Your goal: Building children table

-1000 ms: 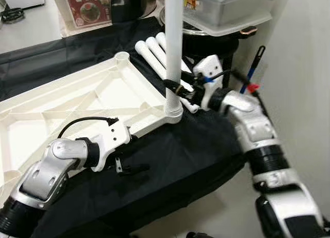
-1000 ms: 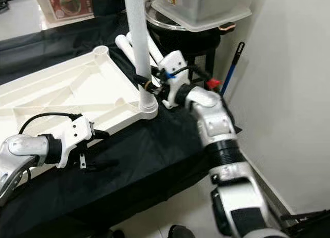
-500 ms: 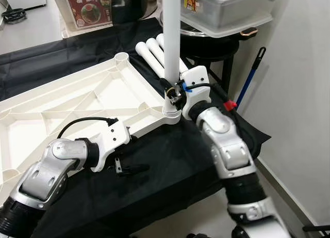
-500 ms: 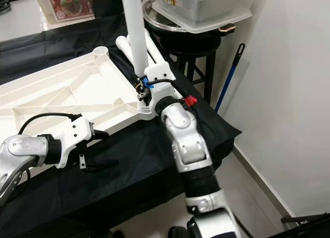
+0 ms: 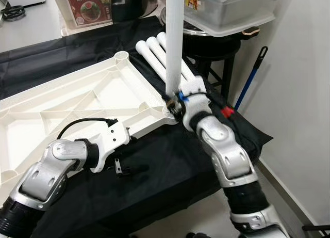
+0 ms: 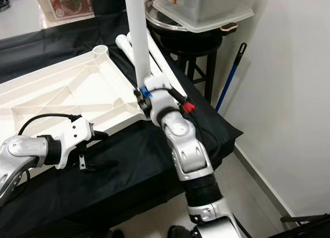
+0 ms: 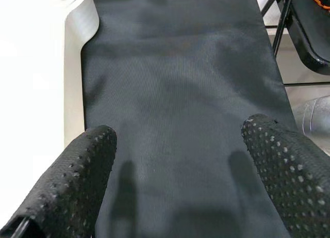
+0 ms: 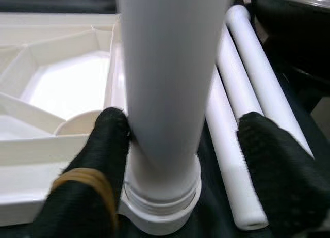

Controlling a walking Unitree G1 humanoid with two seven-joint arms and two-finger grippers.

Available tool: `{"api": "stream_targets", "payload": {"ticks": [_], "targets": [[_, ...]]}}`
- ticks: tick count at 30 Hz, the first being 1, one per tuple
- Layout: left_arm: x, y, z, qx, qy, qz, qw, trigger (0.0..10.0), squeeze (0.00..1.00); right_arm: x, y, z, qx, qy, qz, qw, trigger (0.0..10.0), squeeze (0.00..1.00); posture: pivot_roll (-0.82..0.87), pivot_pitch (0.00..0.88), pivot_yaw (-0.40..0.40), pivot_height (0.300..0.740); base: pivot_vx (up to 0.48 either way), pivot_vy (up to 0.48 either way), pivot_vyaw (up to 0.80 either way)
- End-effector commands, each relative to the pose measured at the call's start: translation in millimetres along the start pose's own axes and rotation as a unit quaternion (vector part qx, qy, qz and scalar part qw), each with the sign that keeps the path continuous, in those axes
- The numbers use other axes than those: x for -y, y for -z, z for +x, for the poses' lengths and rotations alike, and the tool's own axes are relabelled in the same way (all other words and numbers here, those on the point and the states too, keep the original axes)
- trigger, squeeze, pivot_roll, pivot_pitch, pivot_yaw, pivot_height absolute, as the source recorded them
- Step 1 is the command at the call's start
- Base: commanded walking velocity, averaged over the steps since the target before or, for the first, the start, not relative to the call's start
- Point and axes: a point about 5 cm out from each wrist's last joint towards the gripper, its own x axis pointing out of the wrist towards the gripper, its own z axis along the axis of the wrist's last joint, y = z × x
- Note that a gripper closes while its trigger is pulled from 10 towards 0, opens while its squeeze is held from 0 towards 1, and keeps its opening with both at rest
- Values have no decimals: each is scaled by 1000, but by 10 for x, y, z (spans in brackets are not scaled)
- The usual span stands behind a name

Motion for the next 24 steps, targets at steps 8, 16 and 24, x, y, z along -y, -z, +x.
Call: {"api": "stream_targets", "payload": {"ticks": [8, 16, 24], "targets": [[6, 12, -1, -4, 5, 2, 1000, 10000, 0, 222, -210, -145, 42, -126, 9, 991, 10000, 1000, -20, 172, -15, 740, 0, 0, 0], [15, -5, 14, 1, 4, 2, 1000, 10000, 0, 741, -405, -125, 72, -211, 18, 975, 10000, 0, -18, 166, -15, 740, 0, 0, 0], [-98, -84, -54, 29, -35, 0, 999, 10000, 0, 692, -511, 81, 79, -282, 22, 956, 10000, 0, -10, 163, -12, 740, 0, 0, 0]]}}
